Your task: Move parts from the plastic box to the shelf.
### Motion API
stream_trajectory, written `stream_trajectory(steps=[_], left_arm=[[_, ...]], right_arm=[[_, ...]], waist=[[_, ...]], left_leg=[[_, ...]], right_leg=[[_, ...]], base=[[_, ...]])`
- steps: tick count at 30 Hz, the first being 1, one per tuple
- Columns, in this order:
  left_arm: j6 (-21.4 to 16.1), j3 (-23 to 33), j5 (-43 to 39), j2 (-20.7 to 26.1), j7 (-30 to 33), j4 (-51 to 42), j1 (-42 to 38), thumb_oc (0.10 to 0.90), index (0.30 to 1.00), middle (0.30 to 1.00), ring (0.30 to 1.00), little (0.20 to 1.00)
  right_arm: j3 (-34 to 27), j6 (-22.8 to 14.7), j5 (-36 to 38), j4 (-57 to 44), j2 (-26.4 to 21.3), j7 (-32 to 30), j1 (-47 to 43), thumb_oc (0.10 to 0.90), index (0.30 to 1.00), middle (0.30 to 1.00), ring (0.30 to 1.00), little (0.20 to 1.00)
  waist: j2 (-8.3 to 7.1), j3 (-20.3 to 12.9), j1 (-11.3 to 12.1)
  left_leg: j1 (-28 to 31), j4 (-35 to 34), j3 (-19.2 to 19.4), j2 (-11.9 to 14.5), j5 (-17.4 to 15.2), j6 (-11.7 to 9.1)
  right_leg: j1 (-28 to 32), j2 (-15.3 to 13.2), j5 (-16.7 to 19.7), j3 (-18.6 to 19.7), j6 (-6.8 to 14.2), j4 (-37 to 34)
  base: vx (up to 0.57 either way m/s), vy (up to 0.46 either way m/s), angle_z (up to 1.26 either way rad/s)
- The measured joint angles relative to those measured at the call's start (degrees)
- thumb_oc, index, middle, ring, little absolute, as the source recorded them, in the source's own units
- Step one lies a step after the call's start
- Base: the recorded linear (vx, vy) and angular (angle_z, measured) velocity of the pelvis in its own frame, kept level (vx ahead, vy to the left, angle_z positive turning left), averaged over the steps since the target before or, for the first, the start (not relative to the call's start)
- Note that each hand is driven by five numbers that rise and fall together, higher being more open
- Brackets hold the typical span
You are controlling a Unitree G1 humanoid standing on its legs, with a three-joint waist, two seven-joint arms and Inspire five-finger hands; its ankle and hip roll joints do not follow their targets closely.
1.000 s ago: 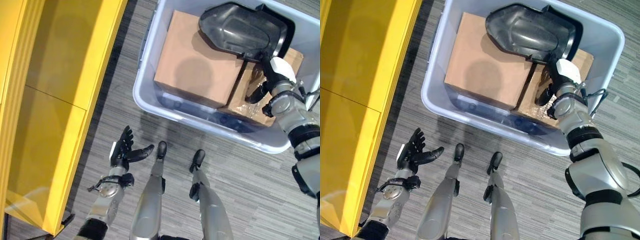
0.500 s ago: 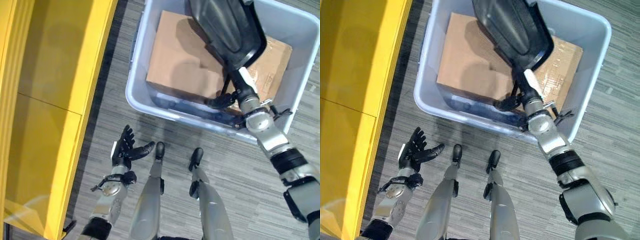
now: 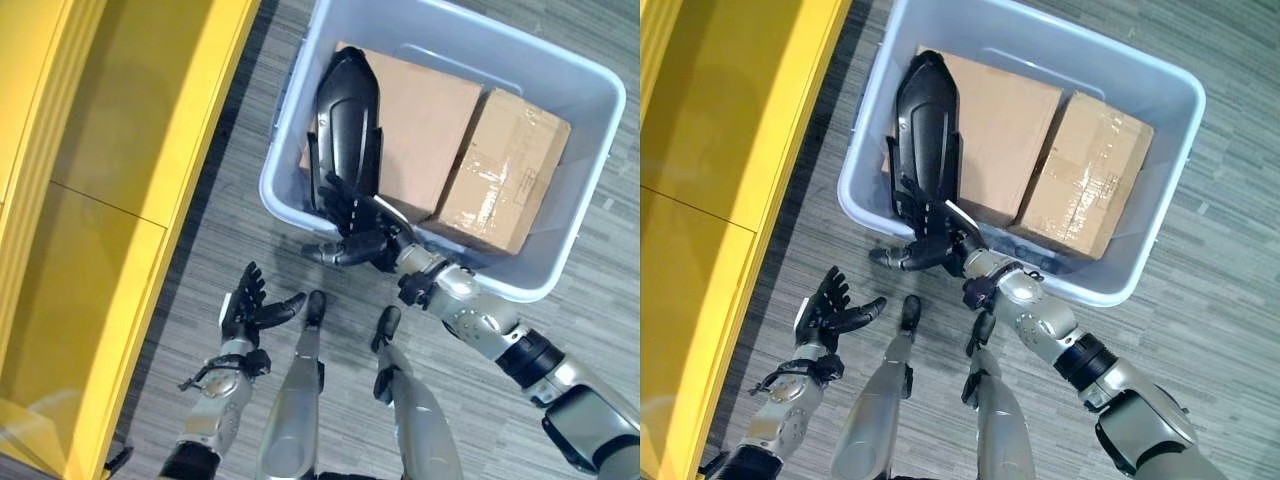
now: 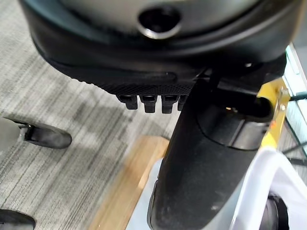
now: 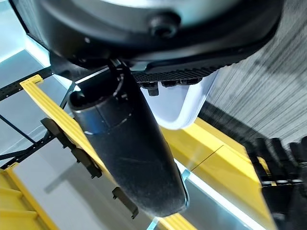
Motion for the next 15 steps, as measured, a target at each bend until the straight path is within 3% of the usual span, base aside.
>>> stream_trajectory(steps=[15], left_arm=[[0.3,-0.1,-0.2,0.3,0.8,-0.2,1.0,0.900,1.000,1.000,1.000,1.000]], right_arm=[[-0.4,-1.3,6.7,-5.0,-3.1,-0.5,1.8,0.900,1.000,1.000,1.000,1.000]], waist=[[-0.96,0.0,-0.6]], left_leg=[[3.0,-1.3,0.8,-0.1,0.3,0.1]], right_leg=[[2.5,-0.1,0.1,0.3,0.0,-0.8]], base=[[-0.01,0.004,-0.01]])
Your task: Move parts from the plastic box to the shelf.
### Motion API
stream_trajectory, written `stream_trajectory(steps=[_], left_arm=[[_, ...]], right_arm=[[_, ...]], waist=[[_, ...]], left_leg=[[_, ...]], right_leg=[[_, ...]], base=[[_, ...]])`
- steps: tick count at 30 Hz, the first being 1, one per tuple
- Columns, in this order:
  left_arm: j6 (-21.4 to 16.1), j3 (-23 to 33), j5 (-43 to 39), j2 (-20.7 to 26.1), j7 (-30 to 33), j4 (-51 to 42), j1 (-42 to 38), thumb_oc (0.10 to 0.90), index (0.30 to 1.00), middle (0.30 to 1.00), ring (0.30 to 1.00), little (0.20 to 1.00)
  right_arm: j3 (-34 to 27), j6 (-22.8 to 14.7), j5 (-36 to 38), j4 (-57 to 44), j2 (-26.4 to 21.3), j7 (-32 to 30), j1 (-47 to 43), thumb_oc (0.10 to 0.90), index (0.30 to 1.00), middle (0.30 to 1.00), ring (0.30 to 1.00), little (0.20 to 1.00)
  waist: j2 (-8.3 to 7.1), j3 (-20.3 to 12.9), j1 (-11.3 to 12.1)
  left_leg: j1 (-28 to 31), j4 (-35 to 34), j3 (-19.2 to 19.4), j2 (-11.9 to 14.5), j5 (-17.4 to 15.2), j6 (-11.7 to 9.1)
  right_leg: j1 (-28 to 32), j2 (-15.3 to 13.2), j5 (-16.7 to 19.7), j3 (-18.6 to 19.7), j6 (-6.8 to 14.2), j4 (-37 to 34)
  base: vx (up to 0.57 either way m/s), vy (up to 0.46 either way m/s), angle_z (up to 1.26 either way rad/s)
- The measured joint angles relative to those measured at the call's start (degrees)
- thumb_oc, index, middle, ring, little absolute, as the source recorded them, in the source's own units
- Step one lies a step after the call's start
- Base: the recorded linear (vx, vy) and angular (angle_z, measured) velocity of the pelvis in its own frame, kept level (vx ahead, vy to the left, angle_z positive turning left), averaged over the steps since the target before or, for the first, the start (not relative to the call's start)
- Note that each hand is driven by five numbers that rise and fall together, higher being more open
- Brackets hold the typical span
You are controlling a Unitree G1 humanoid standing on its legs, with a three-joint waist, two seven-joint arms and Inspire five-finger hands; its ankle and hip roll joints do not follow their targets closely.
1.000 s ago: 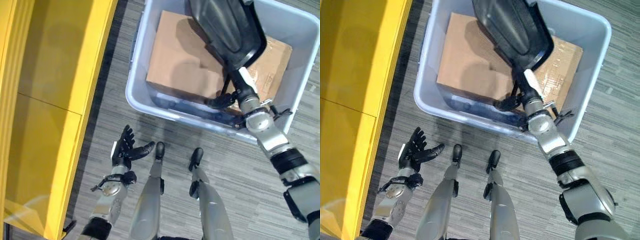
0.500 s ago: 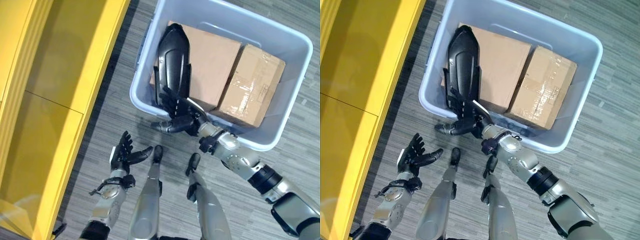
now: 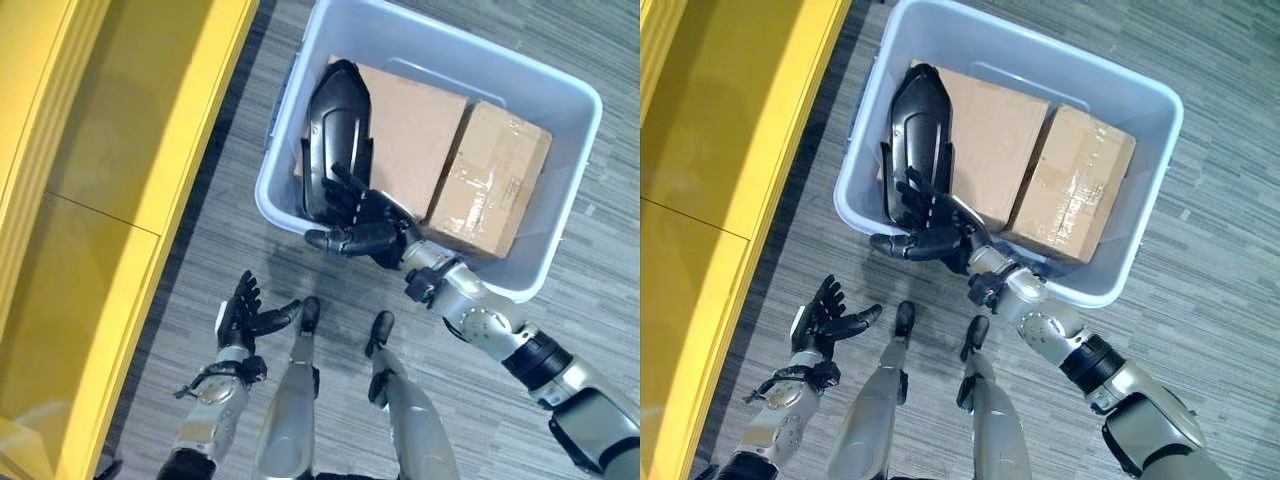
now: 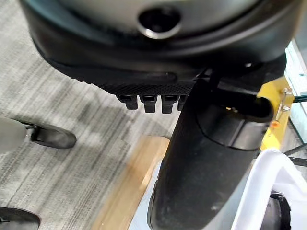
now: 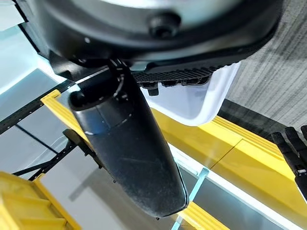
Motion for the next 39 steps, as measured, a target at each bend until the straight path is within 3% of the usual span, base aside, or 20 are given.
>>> stream_trajectory(steps=[8,16,24,31,34,36,37,39], left_arm=[[1.1,0.1,0.0,0.8,0.0,0.1,0.4,0.900,1.000,1.000,1.000,1.000],[1.1,1.1,0.0,1.0,0.0,0.1,2.1,0.900,1.000,1.000,1.000,1.000],[1.1,1.1,0.1,1.0,0.0,0.1,1.9,0.900,1.000,1.000,1.000,1.000],[0.9,1.8,0.3,1.1,-0.1,0.2,2.3,0.900,1.000,1.000,1.000,1.000],[0.0,2.6,0.4,1.6,-1.3,0.2,2.8,0.900,1.000,1.000,1.000,1.000],[-0.5,2.5,0.7,1.6,-1.4,0.2,3.0,0.900,1.000,1.000,1.000,1.000],[-0.5,2.5,0.7,1.8,-1.4,0.5,3.1,0.900,1.000,1.000,1.000,1.000],[-1.2,2.5,0.8,1.9,-1.7,0.5,2.9,0.900,1.000,1.000,1.000,1.000]], right_arm=[[-1.2,-0.1,1.0,-3.6,-1.3,0.0,0.1,0.900,1.000,1.000,1.000,1.000],[-10.6,-1.5,-14.9,-3.8,-6.6,-1.4,1.2,0.900,1.000,1.000,1.000,1.000],[-11.2,-1.5,-21.7,-3.6,-7.1,-4.2,1.6,0.900,1.000,1.000,1.000,1.000],[-11.4,-2.0,-43.5,-2.7,-14.2,-6.0,-1.0,0.900,1.000,1.000,1.000,1.000],[-2.9,-3.0,-62.3,4.1,-25.4,-6.3,-10.5,0.900,1.000,1.000,1.000,1.000],[-3.2,-2.6,-66.9,5.8,-26.7,-6.5,-11.6,0.900,1.000,1.000,1.000,1.000],[4.7,-2.9,-72.7,8.7,-28.1,-6.5,-18.3,0.900,1.000,1.000,1.000,1.000],[9.2,-3.7,-79.8,10.8,-29.2,-6.0,-21.9,0.900,1.000,1.000,1.000,1.000]], waist=[[-0.69,0.0,-1.1],[-1.22,0.0,-2.1],[-1.33,0.0,-3.2],[-1.43,0.0,-2.8],[-1.45,0.0,-2.6],[-1.45,0.0,-2.1],[-1.44,0.0,-2.4],[-1.44,0.0,-1.9]], left_leg=[[3.1,-0.8,0.9,0.2,0.0,0.0],[4.0,-1.2,2.2,0.3,0.0,0.0],[4.0,-1.2,2.7,0.7,-0.1,0.1],[3.8,-1.3,2.5,0.6,-0.2,0.2],[3.2,-1.2,2.2,0.6,-0.1,0.1],[3.0,-1.2,2.0,0.6,-0.1,0.2],[2.8,-1.2,2.2,0.5,-0.2,0.2],[2.3,-1.2,1.8,0.5,-0.2,0.2]], right_leg=[[2.4,0.2,0.1,0.9,0.1,-0.4],[2.6,0.4,0.3,2.2,0.2,-0.6],[2.8,0.9,1.0,2.6,0.0,-1.6],[3.2,0.9,1.4,2.5,0.0,-2.8],[3.2,1.0,1.8,2.2,0.1,-3.6],[3.2,1.0,1.9,2.0,0.0,-3.8],[3.1,1.0,2.1,2.1,0.1,-4.3],[2.8,1.0,2.1,1.8,0.0,-4.4]], base=[[0.00,-0.001,-0.05],[0.01,-0.007,-0.08],[0.01,-0.008,-0.03],[0.00,-0.004,0.00],[0.00,-0.023,0.05],[0.00,-0.006,0.03],[0.00,0.000,0.00],[0.00,-0.014,0.02]])
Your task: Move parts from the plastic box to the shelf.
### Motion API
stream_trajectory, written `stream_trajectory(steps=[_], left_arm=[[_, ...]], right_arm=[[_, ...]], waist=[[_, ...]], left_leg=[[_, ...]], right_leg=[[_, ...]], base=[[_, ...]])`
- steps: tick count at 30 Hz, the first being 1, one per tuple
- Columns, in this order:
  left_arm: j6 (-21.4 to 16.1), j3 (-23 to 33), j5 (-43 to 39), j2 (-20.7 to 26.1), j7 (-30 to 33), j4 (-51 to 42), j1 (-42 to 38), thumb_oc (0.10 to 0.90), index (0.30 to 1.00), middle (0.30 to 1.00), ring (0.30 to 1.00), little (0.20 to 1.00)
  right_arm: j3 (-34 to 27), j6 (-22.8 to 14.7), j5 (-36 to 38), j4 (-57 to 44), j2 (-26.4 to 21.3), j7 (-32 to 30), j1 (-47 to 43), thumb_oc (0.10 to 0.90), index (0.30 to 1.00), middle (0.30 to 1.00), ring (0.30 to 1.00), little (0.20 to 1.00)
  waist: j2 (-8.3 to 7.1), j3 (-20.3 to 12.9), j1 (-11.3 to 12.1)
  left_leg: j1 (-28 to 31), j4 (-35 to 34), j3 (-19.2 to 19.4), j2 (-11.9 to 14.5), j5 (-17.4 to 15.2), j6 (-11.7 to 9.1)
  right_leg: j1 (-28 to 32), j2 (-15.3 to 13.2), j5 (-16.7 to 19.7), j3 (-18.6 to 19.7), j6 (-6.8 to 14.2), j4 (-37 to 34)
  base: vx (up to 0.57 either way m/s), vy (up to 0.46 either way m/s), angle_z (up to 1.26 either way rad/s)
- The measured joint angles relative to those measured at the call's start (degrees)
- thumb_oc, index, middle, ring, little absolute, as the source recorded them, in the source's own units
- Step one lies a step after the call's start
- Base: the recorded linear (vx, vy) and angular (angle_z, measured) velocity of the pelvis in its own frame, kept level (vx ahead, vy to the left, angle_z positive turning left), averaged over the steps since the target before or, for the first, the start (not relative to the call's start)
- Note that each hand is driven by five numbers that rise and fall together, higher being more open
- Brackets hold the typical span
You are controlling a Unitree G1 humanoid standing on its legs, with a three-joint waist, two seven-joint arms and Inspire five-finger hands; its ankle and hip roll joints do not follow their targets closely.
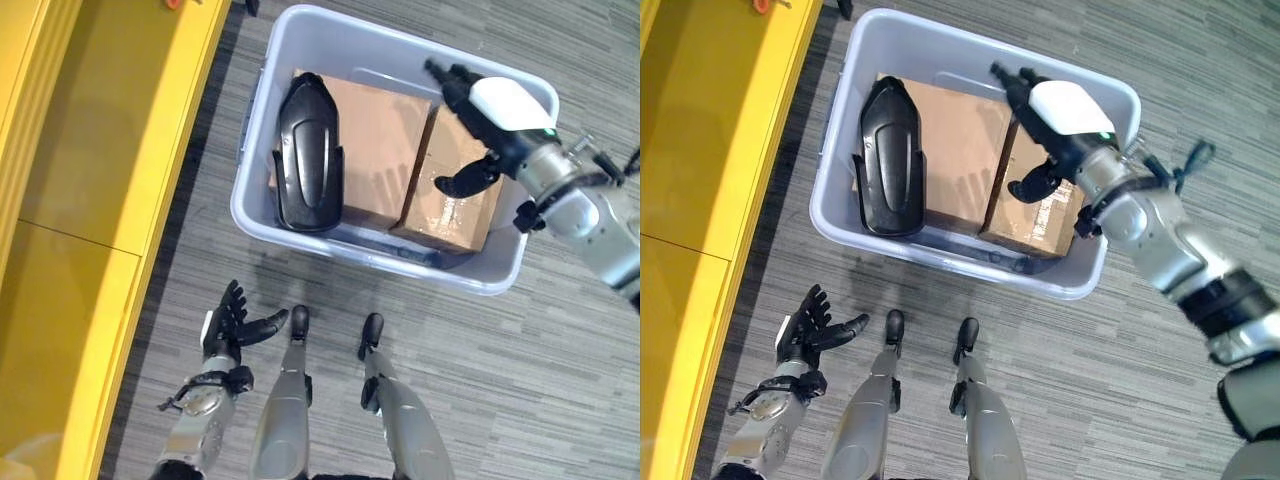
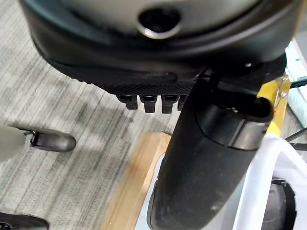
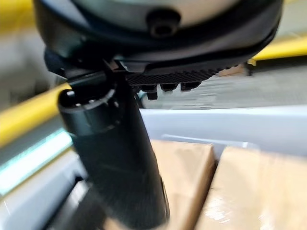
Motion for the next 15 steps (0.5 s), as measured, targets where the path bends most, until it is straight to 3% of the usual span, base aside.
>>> stream_trajectory(steps=[6,10,15], left_arm=[[-0.5,-0.6,0.5,1.5,-0.7,0.4,-1.0,0.900,1.000,1.000,1.000,1.000],[-0.6,-0.3,0.5,1.8,-0.7,0.5,-1.3,0.900,1.000,1.000,1.000,1.000],[-0.6,-0.9,0.5,1.9,-0.6,0.9,-1.7,0.900,1.000,1.000,1.000,1.000]], right_arm=[[18.5,-1.7,-17.3,4.6,-0.3,2.0,-14.2,0.900,1.000,1.000,1.000,1.000],[23.0,-2.5,-23.3,5.0,0.5,2.3,-17.7,0.900,1.000,1.000,1.000,1.000],[24.0,-2.9,-29.5,7.0,1.7,3.3,-18.6,0.900,1.000,1.000,1.000,1.000]], waist=[[0.05,0.0,1.8],[0.42,0.0,2.3],[1.06,0.1,3.0]], left_leg=[[-3.6,0.1,-0.6,0.0,0.1,-0.2],[-5.6,0.4,-1.1,-0.3,0.2,-0.2],[-8.5,1.2,-1.4,-0.6,0.3,-0.2]], right_leg=[[-3.4,0.0,0.0,-0.5,0.0,0.1],[-5.2,-0.2,-0.1,-0.8,0.1,0.4],[-8.1,-0.7,-0.5,-1.3,0.2,1.6]], base=[[0.00,-0.012,0.04],[0.00,-0.021,0.05],[0.00,-0.007,0.03]])
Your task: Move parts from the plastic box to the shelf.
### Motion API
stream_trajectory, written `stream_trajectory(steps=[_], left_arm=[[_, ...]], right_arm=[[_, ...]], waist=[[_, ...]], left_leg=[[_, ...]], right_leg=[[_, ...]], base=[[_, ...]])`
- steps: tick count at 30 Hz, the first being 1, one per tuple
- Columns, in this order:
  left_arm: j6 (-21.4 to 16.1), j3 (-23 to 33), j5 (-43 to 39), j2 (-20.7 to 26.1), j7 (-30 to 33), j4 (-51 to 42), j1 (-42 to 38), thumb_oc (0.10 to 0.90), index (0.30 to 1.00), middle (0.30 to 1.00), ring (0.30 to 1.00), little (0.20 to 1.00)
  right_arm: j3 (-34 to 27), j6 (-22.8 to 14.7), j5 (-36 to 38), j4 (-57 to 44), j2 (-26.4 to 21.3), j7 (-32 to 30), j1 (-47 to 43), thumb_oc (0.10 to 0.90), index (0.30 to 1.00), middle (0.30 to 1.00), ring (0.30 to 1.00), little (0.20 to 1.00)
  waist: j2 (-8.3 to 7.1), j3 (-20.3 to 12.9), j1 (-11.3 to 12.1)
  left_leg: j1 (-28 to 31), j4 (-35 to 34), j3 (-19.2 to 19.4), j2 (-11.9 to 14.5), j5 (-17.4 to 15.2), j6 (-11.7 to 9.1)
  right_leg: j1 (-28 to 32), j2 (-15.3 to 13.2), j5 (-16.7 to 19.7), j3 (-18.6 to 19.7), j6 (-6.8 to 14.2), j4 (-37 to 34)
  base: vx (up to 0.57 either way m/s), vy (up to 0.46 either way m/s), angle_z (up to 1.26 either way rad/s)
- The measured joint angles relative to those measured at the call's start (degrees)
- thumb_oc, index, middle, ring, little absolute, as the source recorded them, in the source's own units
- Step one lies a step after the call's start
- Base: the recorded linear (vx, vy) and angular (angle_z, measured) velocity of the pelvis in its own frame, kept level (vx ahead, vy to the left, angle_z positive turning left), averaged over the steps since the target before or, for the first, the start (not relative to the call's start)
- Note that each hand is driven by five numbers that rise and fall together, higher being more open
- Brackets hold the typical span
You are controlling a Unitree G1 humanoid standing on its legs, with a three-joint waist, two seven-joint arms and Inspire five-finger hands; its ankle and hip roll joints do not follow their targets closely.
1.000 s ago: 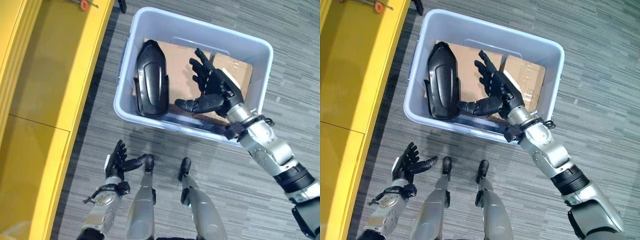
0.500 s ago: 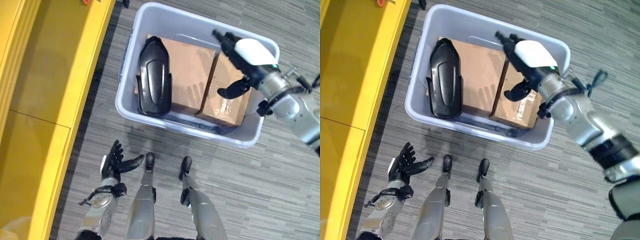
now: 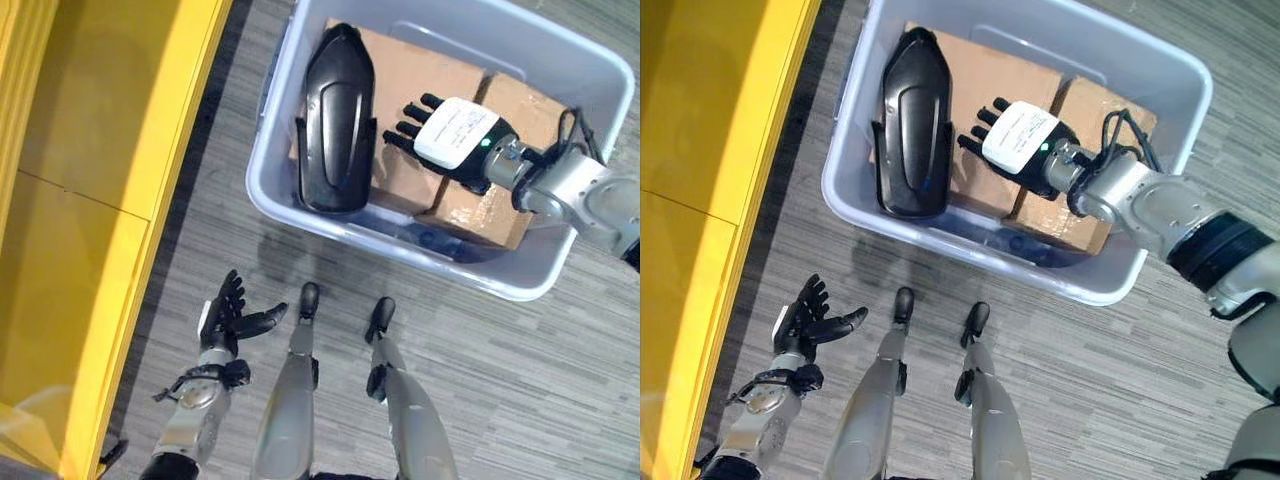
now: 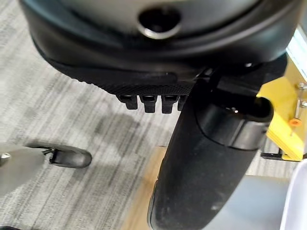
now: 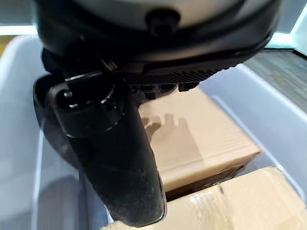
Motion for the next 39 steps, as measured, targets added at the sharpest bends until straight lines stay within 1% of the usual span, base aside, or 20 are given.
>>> stream_trajectory(steps=[2,5,9,11,12,15,17,21,26,29,36,39], left_arm=[[-0.2,-0.2,0.0,0.0,0.0,0.3,-0.2,0.900,1.000,1.000,1.000,1.000],[-1.2,-0.1,-0.1,-0.2,0.2,0.7,-0.5,0.900,1.000,1.000,1.000,1.000],[-1.2,-0.2,0.0,-0.3,0.2,0.7,-0.7,0.900,1.000,1.000,1.000,1.000],[-1.2,-0.1,0.0,-0.3,0.6,-0.1,-0.5,0.900,1.000,1.000,1.000,1.000],[-1.2,-0.1,0.0,-0.4,1.3,-0.7,-0.8,0.900,1.000,1.000,1.000,1.000],[-1.2,-0.1,1.2,-0.5,1.7,0.4,-2.0,0.900,1.000,1.000,1.000,1.000],[-1.1,0.0,1.2,-0.5,2.5,-0.5,-2.0,0.900,1.000,1.000,1.000,1.000],[-1.1,0.1,1.2,-0.5,2.5,-1.2,-2.0,0.900,1.000,1.000,1.000,1.000],[-1.1,0.1,1.4,-0.7,2.6,-1.1,-2.0,0.900,1.000,1.000,1.000,1.000],[-1.1,0.1,1.6,-0.8,2.6,-1.1,-2.0,0.900,1.000,1.000,1.000,1.000],[-1.0,0.1,1.7,-0.8,2.7,-1.2,-2.1,0.900,1.000,1.000,1.000,1.000],[-1.0,0.1,1.8,-0.9,2.7,-1.2,-2.0,0.900,1.000,1.000,1.000,1.000]], right_arm=[[1.9,0.1,-2.1,0.5,0.7,0.0,-2.2,0.900,1.000,1.000,1.000,1.000],[1.5,0.2,-2.8,0.3,0.8,0.0,-3.5,0.900,1.000,1.000,1.000,1.000],[0.7,0.6,-3.8,-1.0,0.7,-0.3,-3.8,0.900,1.000,1.000,1.000,1.000],[-0.6,0.8,-4.0,-2.9,0.7,-0.4,-3.7,0.900,1.000,1.000,1.000,1.000],[-2.7,0.7,-4.0,-4.3,0.8,-1.7,-3.7,0.900,1.000,1.000,1.000,1.000],[-4.1,1.5,-4.2,-6.2,0.8,-2.2,-3.7,0.900,1.000,1.000,1.000,1.000],[-4.9,1.8,-4.2,-7.7,0.5,-2.3,-3.7,0.900,1.000,1.000,1.000,1.000],[-5.5,1.8,-4.2,-8.3,0.5,-2.4,-3.7,0.900,1.000,1.000,1.000,1.000],[-5.8,2.2,-4.2,-11.7,-1.8,-2.4,-3.7,0.900,1.000,1.000,1.000,1.000],[-7.4,2.2,-4.2,-14.5,-3.3,-2.7,-3.5,0.900,1.000,1.000,1.000,1.000],[-10.4,1.9,-3.9,-16.9,-4.0,-3.9,-3.3,0.900,1.000,1.000,1.000,1.000],[-10.5,1.9,-3.6,-16.9,-3.9,-3.9,-3.1,0.900,1.000,1.000,1.000,1.000]], waist=[[0.50,0.0,-0.1],[0.90,-0.1,-0.4],[0.93,-0.1,-0.5],[0.99,-0.1,-0.9],[0.99,-0.1,-0.9],[1.00,-0.1,-0.8],[1.00,-0.1,-0.8],[1.00,-0.1,-0.9],[1.00,-0.1,-0.9],[0.99,-0.1,-1.1],[0.98,-0.1,-1.3],[0.96,-0.1,-1.4]], left_leg=[[-1.3,0.4,0.0,-0.1,0.0,0.0],[-3.5,1.3,-0.5,-0.1,0.0,0.0],[-5.0,1.6,-0.7,-0.2,0.2,0.0],[-5.7,1.8,-1.0,-0.4,0.2,0.0],[-6.4,1.9,-1.1,-0.5,0.4,0.1],[-6.9,2.1,-1.4,-0.5,0.4,0.1],[-7.1,2.1,-1.4,-0.7,0.4,0.1],[-7.2,2.1,-1.4,-0.7,0.4,0.1],[-7.4,2.1,-1.4,-0.8,0.4,0.1],[-7.4,2.2,-1.4,-0.8,0.4,0.1],[-7.3,2.8,-1.4,-0.8,0.5,0.2],[-7.4,2.8,-1.4,-0.9,0.6,0.3]], right_leg=[[-1.8,-0.3,-0.6,0.0,0.1,1.6],[-4.3,-0.5,-1.2,-0.2,0.0,3.3],[-6.9,-0.9,-2.3,-0.2,-0.1,6.1],[-7.9,-1.2,-3.1,-0.3,-0.1,7.6],[-9.1,-1.4,-3.5,-0.4,-0.2,8.7],[-10.1,-1.7,-4.5,-0.7,-0.3,10.4],[-11.1,-2.1,-5.4,-0.8,-0.3,12.1],[-11.6,-2.3,-6.0,-0.8,-0.3,13.1],[-12.0,-2.3,-6.1,-0.7,-0.4,13.5],[-12.0,-2.3,-6.1,-0.7,-0.4,13.6],[-12.1,-2.5,-6.2,-0.6,-0.4,14.6],[-12.3,-2.6,-6.2,-0.5,-0.5,14.9]], base=[[0.00,0.000,0.00],[0.00,-0.003,0.03],[0.00,-0.001,0.01],[0.01,0.001,0.05],[0.01,0.005,0.06],[0.02,-0.003,0.06],[0.02,0.008,0.05],[0.00,0.000,0.00],[0.00,0.000,0.00],[0.00,0.000,0.00],[0.00,0.000,0.00],[0.00,0.000,0.00]])
